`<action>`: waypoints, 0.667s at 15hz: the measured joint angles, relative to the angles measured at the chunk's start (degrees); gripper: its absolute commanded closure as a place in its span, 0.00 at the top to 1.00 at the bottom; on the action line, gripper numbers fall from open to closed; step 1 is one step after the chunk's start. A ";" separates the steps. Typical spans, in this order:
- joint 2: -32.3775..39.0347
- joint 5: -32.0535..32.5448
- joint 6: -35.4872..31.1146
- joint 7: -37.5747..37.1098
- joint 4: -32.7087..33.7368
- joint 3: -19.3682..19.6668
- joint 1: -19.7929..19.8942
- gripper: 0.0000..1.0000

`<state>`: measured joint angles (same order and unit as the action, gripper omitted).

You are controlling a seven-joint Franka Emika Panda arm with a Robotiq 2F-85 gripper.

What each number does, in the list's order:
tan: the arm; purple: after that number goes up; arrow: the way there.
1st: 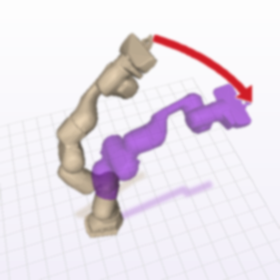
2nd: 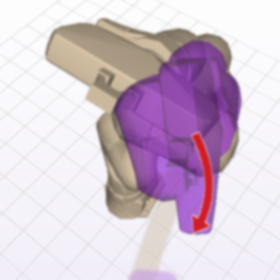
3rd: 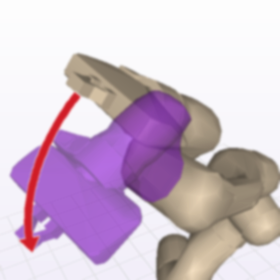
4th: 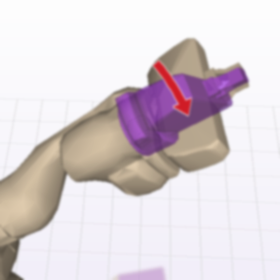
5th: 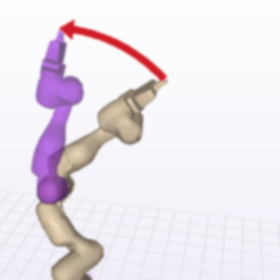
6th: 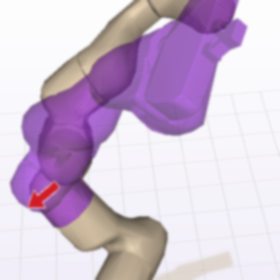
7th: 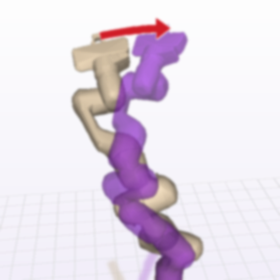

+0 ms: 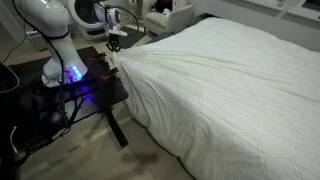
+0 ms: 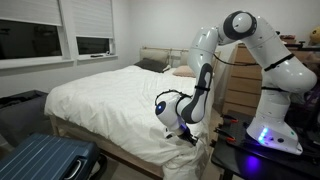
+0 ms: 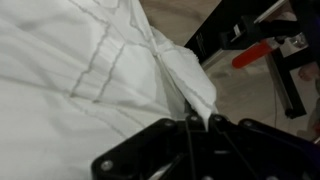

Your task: Straighten the duvet on the bottom right corner of the bed

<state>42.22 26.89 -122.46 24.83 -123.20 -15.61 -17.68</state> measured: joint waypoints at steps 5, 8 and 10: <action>1.07 -0.65 -0.09 -8.84 2.54 -0.06 -0.95 0.01; 1.08 -0.65 -1.44 -15.90 2.66 0.48 -1.85 0.01; 1.07 -0.67 -1.67 -20.24 2.89 0.66 -2.31 0.01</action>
<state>43.29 26.22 -124.13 4.59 -120.31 -14.95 -19.99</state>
